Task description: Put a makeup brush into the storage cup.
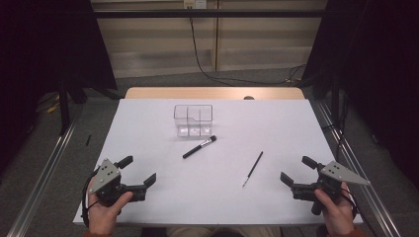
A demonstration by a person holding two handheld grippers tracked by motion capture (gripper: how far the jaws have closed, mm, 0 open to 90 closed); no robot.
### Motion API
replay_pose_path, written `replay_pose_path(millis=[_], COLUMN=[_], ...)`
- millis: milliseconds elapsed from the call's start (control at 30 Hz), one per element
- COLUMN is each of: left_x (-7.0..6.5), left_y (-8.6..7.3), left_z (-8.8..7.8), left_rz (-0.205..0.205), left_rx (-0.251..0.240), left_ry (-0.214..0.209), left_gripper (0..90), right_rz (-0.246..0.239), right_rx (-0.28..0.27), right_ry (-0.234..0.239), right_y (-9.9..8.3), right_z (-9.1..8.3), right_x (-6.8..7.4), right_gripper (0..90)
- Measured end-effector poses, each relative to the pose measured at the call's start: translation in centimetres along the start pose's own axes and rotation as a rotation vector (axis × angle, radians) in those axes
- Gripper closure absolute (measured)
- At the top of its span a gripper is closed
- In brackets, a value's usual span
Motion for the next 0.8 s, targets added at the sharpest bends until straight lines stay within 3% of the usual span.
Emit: replay_pose_path(millis=[467, 800], left_x=[-1.5, -2.1], left_y=[0.7, 1.8], left_z=[1.4, 3.2], left_rz=[0.023, 0.033], left_rx=[0.007, 0.022], left_ry=[-0.055, -0.088], left_gripper=[2.9, 3.1], right_rz=[-0.011, 0.008], right_rx=[-0.003, -0.003], right_ry=[0.016, 0.038], right_y=[0.1, 0.1], right_z=[0.0, 0.2], right_x=[0.6, 0.8], right_gripper=[0.0, 0.0])
Point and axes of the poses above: each handheld gripper's, and its own axes: z roughly forward along the jaws, y roughly out of its top, x roughly to its left, the point moved 8 cm from there along z, roughly forward along the jaws, and after that the axes turned 2 degrees about x, right-handed, at the moved point
